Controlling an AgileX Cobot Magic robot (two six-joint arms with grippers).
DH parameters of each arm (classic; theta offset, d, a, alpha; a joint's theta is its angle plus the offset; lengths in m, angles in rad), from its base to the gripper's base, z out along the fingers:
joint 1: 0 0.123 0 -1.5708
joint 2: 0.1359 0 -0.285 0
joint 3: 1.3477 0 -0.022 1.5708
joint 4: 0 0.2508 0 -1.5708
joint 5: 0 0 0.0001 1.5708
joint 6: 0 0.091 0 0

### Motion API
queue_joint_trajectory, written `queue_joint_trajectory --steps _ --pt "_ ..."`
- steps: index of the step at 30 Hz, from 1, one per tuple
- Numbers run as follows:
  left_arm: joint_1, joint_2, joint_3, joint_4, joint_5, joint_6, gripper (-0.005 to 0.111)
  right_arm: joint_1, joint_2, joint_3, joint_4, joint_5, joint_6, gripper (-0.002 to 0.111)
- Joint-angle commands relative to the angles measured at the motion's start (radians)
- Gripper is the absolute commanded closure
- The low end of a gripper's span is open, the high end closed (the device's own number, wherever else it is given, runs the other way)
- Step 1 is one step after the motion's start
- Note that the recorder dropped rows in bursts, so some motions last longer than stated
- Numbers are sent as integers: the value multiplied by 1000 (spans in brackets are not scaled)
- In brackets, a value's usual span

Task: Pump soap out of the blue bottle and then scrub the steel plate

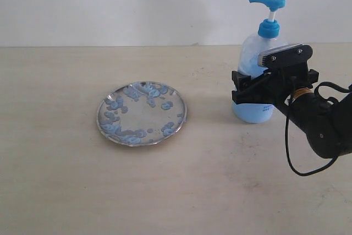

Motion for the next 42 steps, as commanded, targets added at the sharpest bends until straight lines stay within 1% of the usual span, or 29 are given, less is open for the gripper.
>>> queue_joint_trajectory --steps 1,3,6,8,10,12,14,17,22,24,28,32,36,39,42 --pt "2 -2 4 75 -6 18 103 -5 6 7 2 72 -30 108" --pt "2 -2 4 20 -42 -9 103 -5 6 7 2 72 -30 108" --pt "2 -2 4 -143 -149 -50 103 -5 6 7 -14 72 -28 108" --pt "2 -2 4 -197 -231 -50 103 -5 6 7 -69 72 -12 108" --pt "2 -2 4 -260 -285 -50 103 -5 6 7 -144 72 20 108" --pt "2 -2 4 -279 -326 -50 103 -5 6 7 -183 72 55 108" --pt "2 -2 4 -279 -365 -52 103 -5 6 7 -183 72 79 108" --pt "2 -2 4 -281 -422 -120 103 -5 6 7 -187 72 93 108" --pt "2 -2 4 -281 -510 -248 103 -5 6 7 -213 70 181 108" --pt "2 -2 4 -281 -535 -250 103 4 6 7 -213 70 193 108" --pt "2 -2 4 -281 -543 -250 103 55 6 -4 -211 75 187 108" --pt "2 -2 4 -281 -544 -252 103 94 6 -46 -159 77 153 108" --pt "2 -2 4 -281 -530 -372 103 111 6 -101 -72 95 133 108" --pt "2 -2 4 -281 -526 -470 103 111 6 -138 -72 187 122 108" --pt "2 -2 4 -281 -509 -493 103 111 19 -150 -74 210 85 108"
